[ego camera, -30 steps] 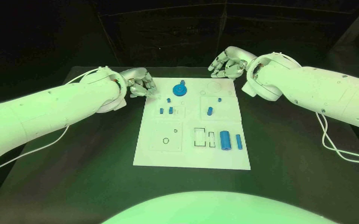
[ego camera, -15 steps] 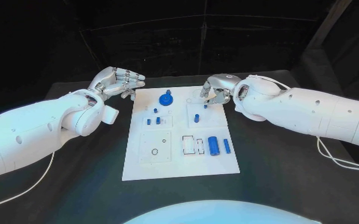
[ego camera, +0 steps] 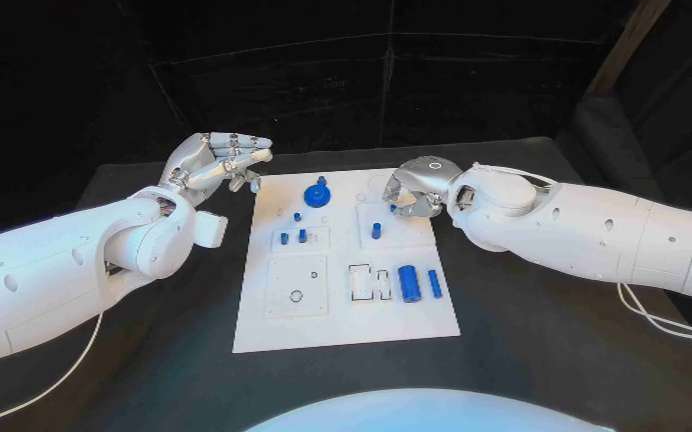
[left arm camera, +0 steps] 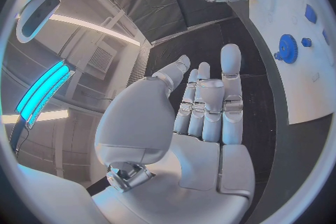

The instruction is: Assemble the parts on the task board

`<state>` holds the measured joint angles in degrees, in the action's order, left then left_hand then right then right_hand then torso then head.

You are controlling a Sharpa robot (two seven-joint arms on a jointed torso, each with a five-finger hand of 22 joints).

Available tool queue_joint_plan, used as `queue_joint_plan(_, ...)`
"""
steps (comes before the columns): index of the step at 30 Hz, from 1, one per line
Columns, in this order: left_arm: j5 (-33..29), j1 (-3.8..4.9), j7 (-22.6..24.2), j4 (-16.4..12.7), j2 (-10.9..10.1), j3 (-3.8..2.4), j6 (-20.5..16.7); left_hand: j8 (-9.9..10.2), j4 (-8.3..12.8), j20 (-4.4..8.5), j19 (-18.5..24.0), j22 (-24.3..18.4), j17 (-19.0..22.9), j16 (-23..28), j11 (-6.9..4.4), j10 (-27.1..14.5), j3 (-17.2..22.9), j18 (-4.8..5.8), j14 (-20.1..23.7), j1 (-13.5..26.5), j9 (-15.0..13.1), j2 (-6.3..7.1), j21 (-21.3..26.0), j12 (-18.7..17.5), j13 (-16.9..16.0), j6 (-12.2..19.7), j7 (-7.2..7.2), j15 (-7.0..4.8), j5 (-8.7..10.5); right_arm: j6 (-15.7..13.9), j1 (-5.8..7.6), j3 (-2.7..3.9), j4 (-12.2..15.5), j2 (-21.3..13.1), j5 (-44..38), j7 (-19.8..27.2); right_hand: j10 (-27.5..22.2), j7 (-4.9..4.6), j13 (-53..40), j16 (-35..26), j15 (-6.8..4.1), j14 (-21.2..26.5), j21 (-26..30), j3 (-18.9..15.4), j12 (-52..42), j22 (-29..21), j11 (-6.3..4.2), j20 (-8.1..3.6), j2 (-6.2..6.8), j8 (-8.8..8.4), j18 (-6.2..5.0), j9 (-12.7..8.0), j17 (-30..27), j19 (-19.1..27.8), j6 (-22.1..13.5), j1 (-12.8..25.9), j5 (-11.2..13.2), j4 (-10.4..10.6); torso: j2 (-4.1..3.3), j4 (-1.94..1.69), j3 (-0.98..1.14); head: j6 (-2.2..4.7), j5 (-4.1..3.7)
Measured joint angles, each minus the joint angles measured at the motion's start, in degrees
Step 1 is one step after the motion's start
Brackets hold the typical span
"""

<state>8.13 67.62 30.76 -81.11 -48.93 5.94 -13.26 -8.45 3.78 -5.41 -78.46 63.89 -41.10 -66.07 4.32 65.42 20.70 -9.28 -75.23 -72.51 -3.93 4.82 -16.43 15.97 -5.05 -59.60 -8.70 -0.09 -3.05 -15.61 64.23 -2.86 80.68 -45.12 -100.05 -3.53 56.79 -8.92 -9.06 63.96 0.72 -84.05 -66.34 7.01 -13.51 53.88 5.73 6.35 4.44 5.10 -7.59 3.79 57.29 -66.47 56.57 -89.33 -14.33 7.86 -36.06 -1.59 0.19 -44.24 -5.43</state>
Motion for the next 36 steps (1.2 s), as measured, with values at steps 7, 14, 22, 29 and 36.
queue_joint_plan(7,-0.9,-0.24,0.7,-0.4,-0.1,0.0,0.4,0.0,0.0,0.0,0.0,-0.1,0.2,0.0,0.21,-0.2,0.0,0.0,0.0,0.0,0.0,0.0,0.0,0.0,0.0,0.0,0.0,0.0,0.0,-0.8,-1.04,0.04,-0.4,0.4,-4.7,0.1,0.2,0.11,3.1,-0.6,0.0,0.0,-0.3,3.1,1.1,0.4,-0.22,0.0,0.83,-0.67,0.0,0.0,-0.5,0.0,0.5,0.2,0.5,-0.6,-0.06,0.0,0.01,-0.05,0.01)
queue_joint_plan(14,-1.3,-0.32,0.8,-0.3,-0.2,0.01,0.6,0.0,0.0,0.0,0.0,-0.3,0.3,0.2,0.2,-0.2,-0.3,0.0,0.0,0.0,0.0,0.0,0.2,0.0,0.0,0.0,0.0,0.0,0.0,-1.4,-1.23,0.07,-1.5,0.9,-6.6,0.5,1.3,-0.01,5.2,-0.2,0.0,0.0,-1.4,6.7,2.0,1.6,0.01,-0.12,0.83,-0.83,0.0,0.1,0.0,-0.9,1.5,0.2,1.2,-0.9,-0.09,-0.02,0.01,-0.28,-0.06)
queue_joint_plan(22,-1.5,-0.36,0.7,-0.3,-0.2,0.02,0.7,0.0,0.0,0.0,0.0,-0.5,0.4,0.2,0.41,-0.4,-0.3,0.01,0.2,-0.2,0.0,-0.23,0.5,0.0,0.0,0.2,-0.21,0.21,0.0,-1.4,-1.48,-0.05,-2.5,1.2,-6.8,0.8,2.0,-0.21,5.7,0.2,-0.01,0.0,-2.0,12.7,3.7,2.5,0.34,0.0,1.41,-1.13,0.0,0.1,0.4,-1.0,1.7,0.8,2.7,-1.4,-0.09,-0.03,0.0,-0.46,-0.07)
queue_joint_plan(29,-1.6,-0.38,0.5,0.0,-0.1,0.02,0.9,0.0,0.0,0.0,0.0,-0.5,0.5,0.2,0.41,-0.4,-0.3,0.01,0.2,-0.2,0.0,-0.23,0.5,0.0,0.0,0.4,-0.41,0.21,0.0,-1.8,-1.48,-0.01,-3.1,1.5,-6.6,1.1,2.7,-0.48,5.6,0.5,-0.01,0.0,-2.6,17.4,4.7,3.1,0.22,0.0,2.97,-1.12,0.0,0.1,0.5,-1.0,1.9,2.4,2.9,-2.3,-0.09,-0.05,-0.03,-0.55,-0.12)
queue_joint_plan(36,-1.6,-0.41,0.2,0.2,-0.1,0.02,1.1,0.0,0.0,0.0,0.0,-0.6,0.5,0.2,0.61,-0.6,-0.3,0.01,0.2,-0.2,0.0,-0.23,0.5,0.0,0.0,0.4,-0.41,0.21,0.0,-1.8,-1.47,-0.01,-3.5,1.9,-5.7,1.4,4.2,-0.6,5.6,2.3,-0.01,0.0,-4.4,19.7,4.7,5.3,0.43,0.24,3.08,-1.12,0.01,0.2,2.2,-2.5,2.9,3.3,2.9,-3.1,-0.09,-0.05,-0.04,-0.72,-0.13)
